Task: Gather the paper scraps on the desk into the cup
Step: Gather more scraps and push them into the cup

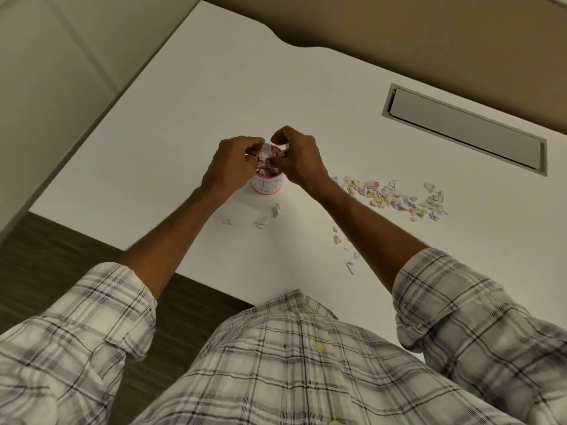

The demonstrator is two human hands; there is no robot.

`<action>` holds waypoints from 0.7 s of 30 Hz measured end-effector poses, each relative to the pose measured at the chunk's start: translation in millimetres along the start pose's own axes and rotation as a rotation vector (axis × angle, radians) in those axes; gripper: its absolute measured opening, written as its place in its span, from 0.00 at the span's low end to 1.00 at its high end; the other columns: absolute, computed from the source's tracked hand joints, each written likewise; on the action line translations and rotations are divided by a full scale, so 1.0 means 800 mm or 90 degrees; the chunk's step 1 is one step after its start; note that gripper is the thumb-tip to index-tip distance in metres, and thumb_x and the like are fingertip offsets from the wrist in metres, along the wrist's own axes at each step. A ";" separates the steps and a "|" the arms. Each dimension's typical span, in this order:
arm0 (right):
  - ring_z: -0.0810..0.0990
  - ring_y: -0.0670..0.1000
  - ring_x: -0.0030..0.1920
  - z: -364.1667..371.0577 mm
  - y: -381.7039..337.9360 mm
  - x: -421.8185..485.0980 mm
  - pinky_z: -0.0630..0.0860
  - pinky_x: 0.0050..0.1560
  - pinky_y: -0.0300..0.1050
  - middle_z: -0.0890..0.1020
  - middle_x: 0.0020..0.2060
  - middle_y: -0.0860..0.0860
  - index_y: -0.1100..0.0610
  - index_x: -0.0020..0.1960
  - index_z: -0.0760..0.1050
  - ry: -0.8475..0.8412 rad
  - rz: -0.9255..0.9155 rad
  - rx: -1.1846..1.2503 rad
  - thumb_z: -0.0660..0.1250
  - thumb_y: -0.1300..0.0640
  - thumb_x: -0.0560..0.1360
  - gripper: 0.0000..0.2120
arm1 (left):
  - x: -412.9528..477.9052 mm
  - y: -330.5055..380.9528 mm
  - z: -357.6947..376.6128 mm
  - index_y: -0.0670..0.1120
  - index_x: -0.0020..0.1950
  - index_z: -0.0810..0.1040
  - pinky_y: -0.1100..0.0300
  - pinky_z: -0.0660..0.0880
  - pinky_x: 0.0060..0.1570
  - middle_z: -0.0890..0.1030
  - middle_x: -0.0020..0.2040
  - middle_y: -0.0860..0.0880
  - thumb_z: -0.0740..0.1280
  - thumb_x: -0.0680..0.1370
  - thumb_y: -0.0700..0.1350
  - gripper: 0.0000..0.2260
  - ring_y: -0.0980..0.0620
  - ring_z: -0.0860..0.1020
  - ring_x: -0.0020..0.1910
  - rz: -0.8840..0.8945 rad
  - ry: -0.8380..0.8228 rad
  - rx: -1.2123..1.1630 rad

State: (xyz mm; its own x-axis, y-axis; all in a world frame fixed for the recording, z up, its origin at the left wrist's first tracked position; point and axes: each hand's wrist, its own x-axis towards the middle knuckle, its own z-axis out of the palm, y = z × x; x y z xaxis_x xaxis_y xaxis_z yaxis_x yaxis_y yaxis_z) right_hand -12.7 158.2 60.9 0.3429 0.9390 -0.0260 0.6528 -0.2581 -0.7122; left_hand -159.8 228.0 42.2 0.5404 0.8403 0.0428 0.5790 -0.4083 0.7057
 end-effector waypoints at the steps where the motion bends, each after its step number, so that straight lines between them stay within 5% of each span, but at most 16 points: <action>1: 0.82 0.56 0.56 -0.002 0.000 -0.001 0.81 0.56 0.50 0.83 0.57 0.57 0.63 0.62 0.77 -0.016 -0.002 0.002 0.76 0.60 0.72 0.20 | 0.001 0.001 -0.001 0.43 0.65 0.79 0.52 0.77 0.63 0.83 0.60 0.45 0.69 0.78 0.38 0.16 0.47 0.81 0.59 0.007 0.000 0.006; 4: 0.81 0.56 0.61 -0.010 0.000 -0.008 0.81 0.61 0.49 0.82 0.60 0.58 0.64 0.63 0.76 -0.028 -0.001 0.073 0.72 0.61 0.74 0.19 | 0.003 0.005 -0.002 0.43 0.64 0.80 0.54 0.78 0.60 0.83 0.59 0.45 0.71 0.77 0.43 0.15 0.47 0.81 0.57 0.026 -0.016 0.020; 10: 0.84 0.49 0.47 0.002 0.050 -0.072 0.83 0.50 0.49 0.85 0.48 0.51 0.59 0.52 0.78 0.141 -0.057 0.060 0.63 0.64 0.78 0.06 | 0.017 0.011 0.007 0.45 0.64 0.80 0.53 0.78 0.60 0.81 0.61 0.44 0.68 0.79 0.43 0.14 0.46 0.79 0.59 0.056 -0.106 0.147; 16: 0.78 0.58 0.65 0.048 0.119 -0.124 0.79 0.63 0.53 0.77 0.67 0.58 0.59 0.72 0.71 -0.156 -0.255 -0.237 0.64 0.54 0.82 0.20 | 0.035 0.023 0.016 0.45 0.62 0.82 0.54 0.77 0.54 0.82 0.59 0.43 0.66 0.79 0.45 0.13 0.43 0.81 0.55 0.092 -0.193 0.288; 21: 0.69 0.61 0.74 0.083 0.114 -0.119 0.72 0.71 0.52 0.68 0.75 0.61 0.59 0.78 0.64 -0.244 -0.334 -0.295 0.61 0.52 0.84 0.25 | 0.038 0.027 0.026 0.41 0.59 0.82 0.51 0.80 0.53 0.83 0.56 0.41 0.70 0.77 0.41 0.12 0.42 0.82 0.53 0.062 -0.227 0.341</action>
State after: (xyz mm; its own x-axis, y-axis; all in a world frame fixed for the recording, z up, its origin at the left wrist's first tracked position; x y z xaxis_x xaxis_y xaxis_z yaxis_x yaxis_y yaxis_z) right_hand -30.9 60.6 -48.3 -0.2882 0.9552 -0.0680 0.9077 0.2499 -0.3371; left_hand -117.9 237.2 44.2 0.7215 0.6585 -0.2138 0.6919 -0.6751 0.2559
